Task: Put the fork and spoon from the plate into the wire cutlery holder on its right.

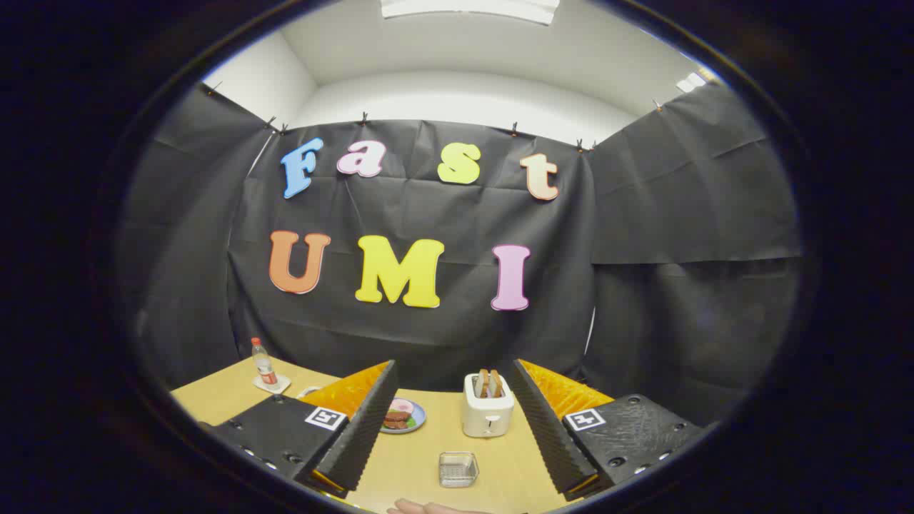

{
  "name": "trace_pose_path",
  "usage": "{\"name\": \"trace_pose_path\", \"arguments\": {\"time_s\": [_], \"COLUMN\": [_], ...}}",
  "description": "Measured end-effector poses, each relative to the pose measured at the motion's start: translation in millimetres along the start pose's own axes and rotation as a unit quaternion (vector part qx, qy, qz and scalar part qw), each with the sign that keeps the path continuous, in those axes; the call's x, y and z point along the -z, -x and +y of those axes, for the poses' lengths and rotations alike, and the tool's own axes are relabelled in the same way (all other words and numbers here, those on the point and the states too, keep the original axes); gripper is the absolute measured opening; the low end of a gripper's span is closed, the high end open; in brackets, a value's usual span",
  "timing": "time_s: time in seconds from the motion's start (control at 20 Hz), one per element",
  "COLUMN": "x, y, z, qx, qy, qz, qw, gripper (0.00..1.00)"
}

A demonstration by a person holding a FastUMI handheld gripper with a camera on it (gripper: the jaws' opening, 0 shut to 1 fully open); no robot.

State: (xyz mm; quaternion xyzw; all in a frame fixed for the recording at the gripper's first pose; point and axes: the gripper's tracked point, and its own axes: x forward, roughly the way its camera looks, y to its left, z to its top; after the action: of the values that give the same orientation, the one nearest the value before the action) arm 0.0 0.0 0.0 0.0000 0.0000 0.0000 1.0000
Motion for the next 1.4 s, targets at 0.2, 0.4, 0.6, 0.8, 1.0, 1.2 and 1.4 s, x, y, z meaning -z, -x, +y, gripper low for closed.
{"name": "trace_pose_path", "arguments": {"time_s": [0.2,0.4,0.6,0.8,1.0,1.2,1.4], "x": [10.3,23.6,40.2,67.2,106.5,157.8,206.5], "y": [-6.5,-11.1,-14.7,-24.2,-47.2,-68.2,-78.4], "z": [9.6,32.7,62.0,98.6,139.3,189.3,232.9], "qx": [0.007,0.003,-0.007,-0.027,-0.042,-0.064,-0.087], "qy": [0.002,0.017,0.035,0.051,0.051,0.051,0.045], "qz": [0.017,0.029,0.044,0.066,0.100,0.153,0.208], "qw": [1.000,0.999,0.998,0.996,0.993,0.985,0.973], "gripper": [0.95,0.95,0.95,0.95,0.95,0.96,0.95]}}
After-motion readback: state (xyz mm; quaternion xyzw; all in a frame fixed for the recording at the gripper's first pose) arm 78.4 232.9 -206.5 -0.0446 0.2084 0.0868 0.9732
